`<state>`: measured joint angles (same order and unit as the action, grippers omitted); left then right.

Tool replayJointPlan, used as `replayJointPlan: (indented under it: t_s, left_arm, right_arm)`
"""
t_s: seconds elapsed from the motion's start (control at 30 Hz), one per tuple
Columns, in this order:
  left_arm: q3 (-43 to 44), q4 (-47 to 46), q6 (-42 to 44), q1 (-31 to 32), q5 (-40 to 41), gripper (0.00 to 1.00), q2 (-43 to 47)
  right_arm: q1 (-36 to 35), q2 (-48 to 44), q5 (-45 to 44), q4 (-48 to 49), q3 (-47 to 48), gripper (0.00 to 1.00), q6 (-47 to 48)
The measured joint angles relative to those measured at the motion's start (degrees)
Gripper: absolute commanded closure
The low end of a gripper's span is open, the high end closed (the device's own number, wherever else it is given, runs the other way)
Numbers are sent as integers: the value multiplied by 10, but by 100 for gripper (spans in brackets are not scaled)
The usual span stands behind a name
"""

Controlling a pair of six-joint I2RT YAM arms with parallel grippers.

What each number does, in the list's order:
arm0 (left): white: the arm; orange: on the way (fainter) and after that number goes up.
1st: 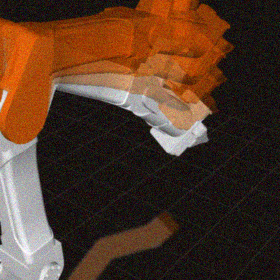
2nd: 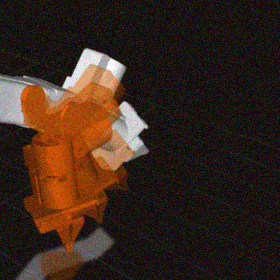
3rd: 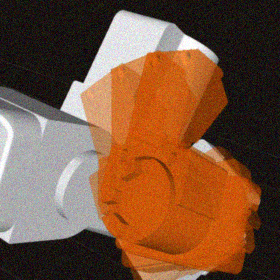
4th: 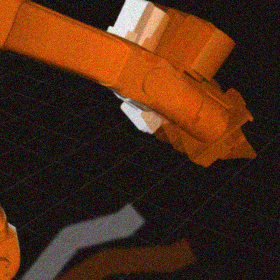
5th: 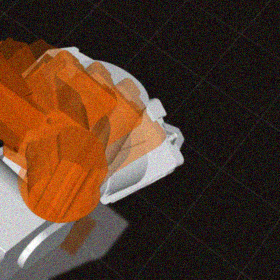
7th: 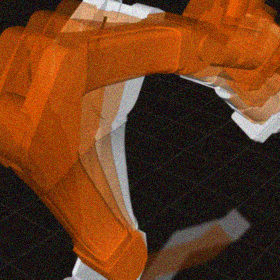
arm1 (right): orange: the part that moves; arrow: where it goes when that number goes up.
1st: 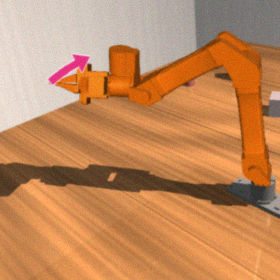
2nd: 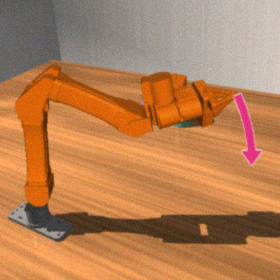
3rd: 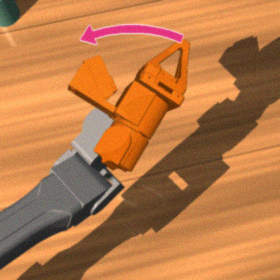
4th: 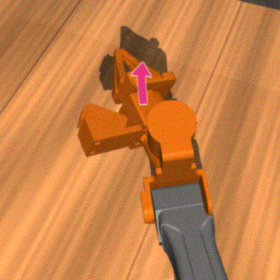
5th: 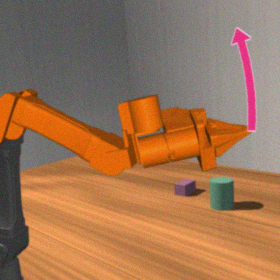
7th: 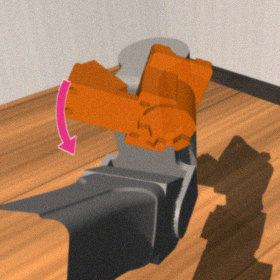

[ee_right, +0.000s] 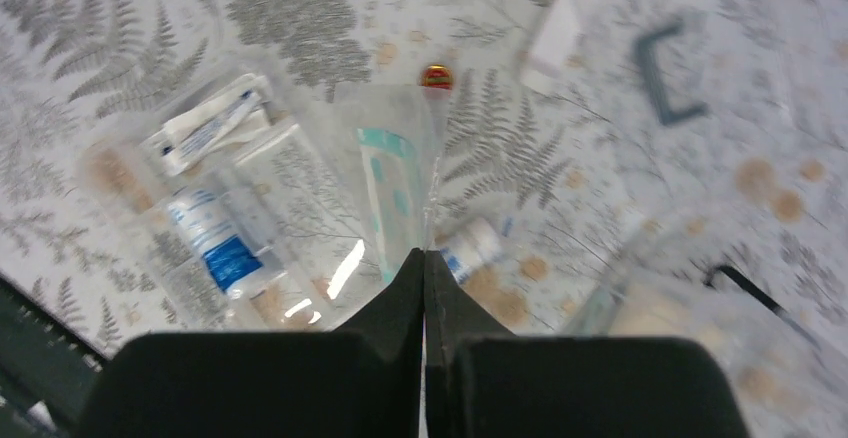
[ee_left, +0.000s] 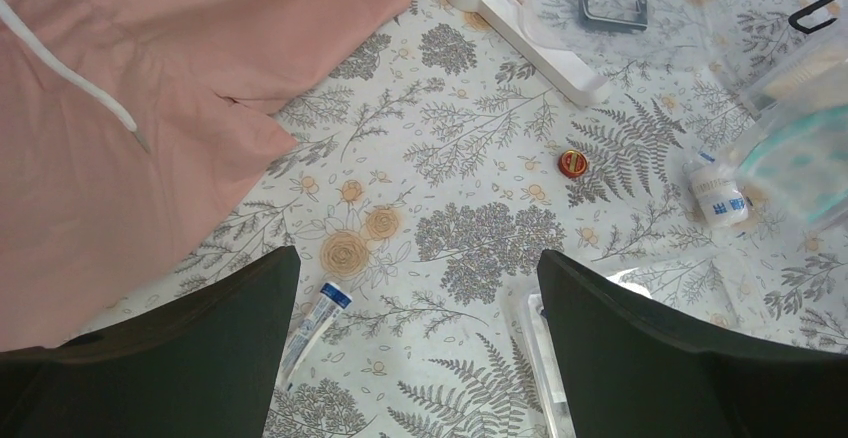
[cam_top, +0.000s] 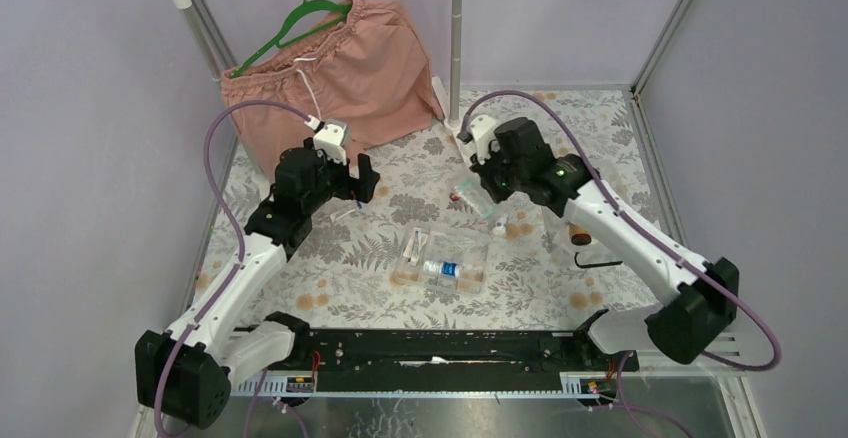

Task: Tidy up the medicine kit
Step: Place the medical item at the medicine box.

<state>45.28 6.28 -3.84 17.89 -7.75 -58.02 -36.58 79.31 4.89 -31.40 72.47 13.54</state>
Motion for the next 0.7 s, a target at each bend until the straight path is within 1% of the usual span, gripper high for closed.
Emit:
replayJointPlan:
  t_s: [0.17,0.3,0.47,0.7]
  left_arm:
    - [2,0,-10,0,-15,3,-20]
    - [7,-2,-21,0,-31,3,-33]
    - [7,-3,-30,0,-42,3,-34]
    - [7,-3,-34,0,-44,2,-33]
  right_arm:
    - [11,-65,-133,-49,0,100,-57]
    - [56,-99,-224,-112,13,100,-103]
    - [123,-94,-305,-172,41,100,-145]
    - [167,-67,-385,-205,50,100,-151]
